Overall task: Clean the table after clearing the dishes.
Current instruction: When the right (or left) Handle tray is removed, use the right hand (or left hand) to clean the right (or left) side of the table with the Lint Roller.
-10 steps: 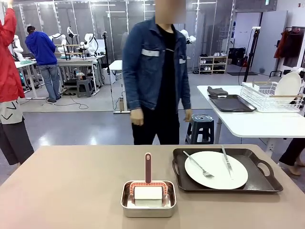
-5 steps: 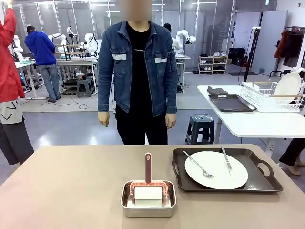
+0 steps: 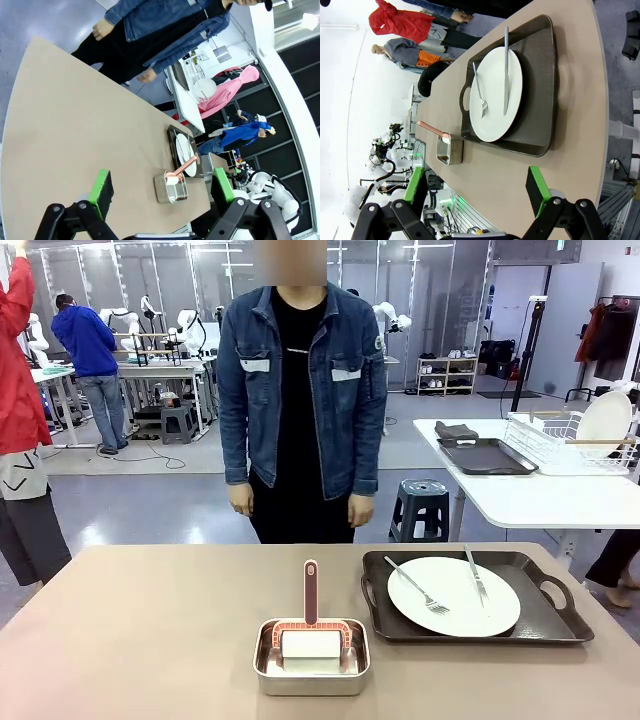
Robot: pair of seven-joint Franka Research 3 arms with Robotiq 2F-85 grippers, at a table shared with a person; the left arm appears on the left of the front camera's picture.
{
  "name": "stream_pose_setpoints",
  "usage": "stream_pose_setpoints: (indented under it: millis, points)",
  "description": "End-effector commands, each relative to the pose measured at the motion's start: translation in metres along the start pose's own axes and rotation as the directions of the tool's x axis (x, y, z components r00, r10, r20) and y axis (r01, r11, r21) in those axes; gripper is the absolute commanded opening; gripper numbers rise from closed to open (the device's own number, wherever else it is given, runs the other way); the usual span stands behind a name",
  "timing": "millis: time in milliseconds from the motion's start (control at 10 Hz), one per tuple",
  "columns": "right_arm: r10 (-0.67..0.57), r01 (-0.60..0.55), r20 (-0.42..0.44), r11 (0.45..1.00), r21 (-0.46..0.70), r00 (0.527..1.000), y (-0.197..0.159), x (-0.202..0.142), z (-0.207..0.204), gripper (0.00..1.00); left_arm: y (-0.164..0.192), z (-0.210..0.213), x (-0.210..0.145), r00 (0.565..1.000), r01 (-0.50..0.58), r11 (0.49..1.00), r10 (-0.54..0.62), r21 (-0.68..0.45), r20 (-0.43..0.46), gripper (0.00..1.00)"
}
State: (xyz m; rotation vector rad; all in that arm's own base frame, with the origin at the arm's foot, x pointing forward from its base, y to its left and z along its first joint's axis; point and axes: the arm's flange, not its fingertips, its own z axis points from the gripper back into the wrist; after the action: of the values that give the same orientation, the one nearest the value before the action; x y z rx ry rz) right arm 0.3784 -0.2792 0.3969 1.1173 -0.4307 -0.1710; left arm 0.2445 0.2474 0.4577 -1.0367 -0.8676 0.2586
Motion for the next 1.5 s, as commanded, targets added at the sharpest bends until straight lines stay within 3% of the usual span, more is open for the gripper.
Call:
stream_pose_setpoints:
  millis: [0,1400]
  points:
    - [0.002,-0.002,0.001,1.000,0.002,1.000,0.0037,-0.0015,0.0012,1.00,-0.0014,0.0052,-0.0007,1.000,0.000,1.000,0.000,-0.007,-0.009,1.00]
    - [0.002,-0.002,0.001,1.000,0.002,1.000,0.0037,-0.0015,0.0012,1.00,-0.0014,0.0052,-0.0007,1.000,0.000,1.000,0.000,-0.007,-0.009,1.00]
